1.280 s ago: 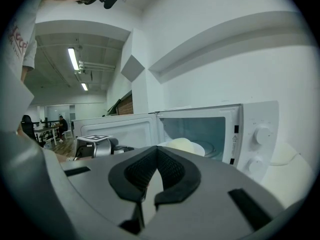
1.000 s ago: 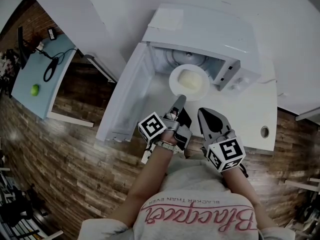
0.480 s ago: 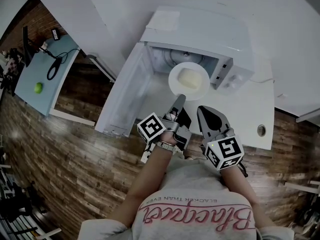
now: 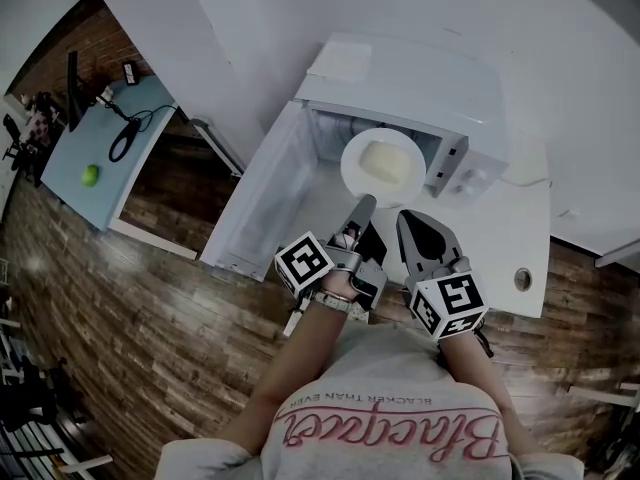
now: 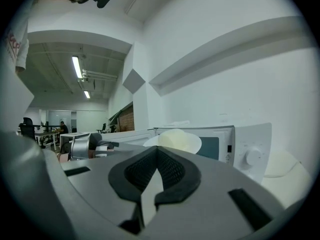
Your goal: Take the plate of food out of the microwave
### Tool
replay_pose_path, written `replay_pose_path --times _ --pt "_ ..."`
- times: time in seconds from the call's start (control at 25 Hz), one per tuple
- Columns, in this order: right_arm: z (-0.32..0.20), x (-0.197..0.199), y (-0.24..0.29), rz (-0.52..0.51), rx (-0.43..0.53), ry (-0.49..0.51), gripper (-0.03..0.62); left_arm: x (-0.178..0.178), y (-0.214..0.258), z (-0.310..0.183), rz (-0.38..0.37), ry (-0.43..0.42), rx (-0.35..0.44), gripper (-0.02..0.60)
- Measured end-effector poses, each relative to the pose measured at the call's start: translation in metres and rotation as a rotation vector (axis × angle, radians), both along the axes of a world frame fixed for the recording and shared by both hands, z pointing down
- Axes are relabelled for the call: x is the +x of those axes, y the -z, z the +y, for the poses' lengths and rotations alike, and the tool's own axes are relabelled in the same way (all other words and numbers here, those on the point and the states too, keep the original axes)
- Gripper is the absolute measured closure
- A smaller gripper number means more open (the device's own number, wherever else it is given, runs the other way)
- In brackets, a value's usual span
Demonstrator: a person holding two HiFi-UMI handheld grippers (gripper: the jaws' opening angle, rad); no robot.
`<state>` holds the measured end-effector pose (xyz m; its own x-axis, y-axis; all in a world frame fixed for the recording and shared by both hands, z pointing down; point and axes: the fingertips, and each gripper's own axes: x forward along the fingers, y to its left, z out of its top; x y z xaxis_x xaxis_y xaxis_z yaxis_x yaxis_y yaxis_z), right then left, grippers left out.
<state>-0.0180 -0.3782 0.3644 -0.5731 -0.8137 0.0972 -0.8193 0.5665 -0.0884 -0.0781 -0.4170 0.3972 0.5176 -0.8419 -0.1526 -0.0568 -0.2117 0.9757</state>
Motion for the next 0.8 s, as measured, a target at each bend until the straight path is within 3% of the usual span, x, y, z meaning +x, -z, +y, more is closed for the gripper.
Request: replay_pose_path --times 0.8 --pt "-0.021 0.029 0.054 0.035 0.049 -0.078 0.583 0.019 0.055 -0.015 0.001 -0.061 -0.027 0.566"
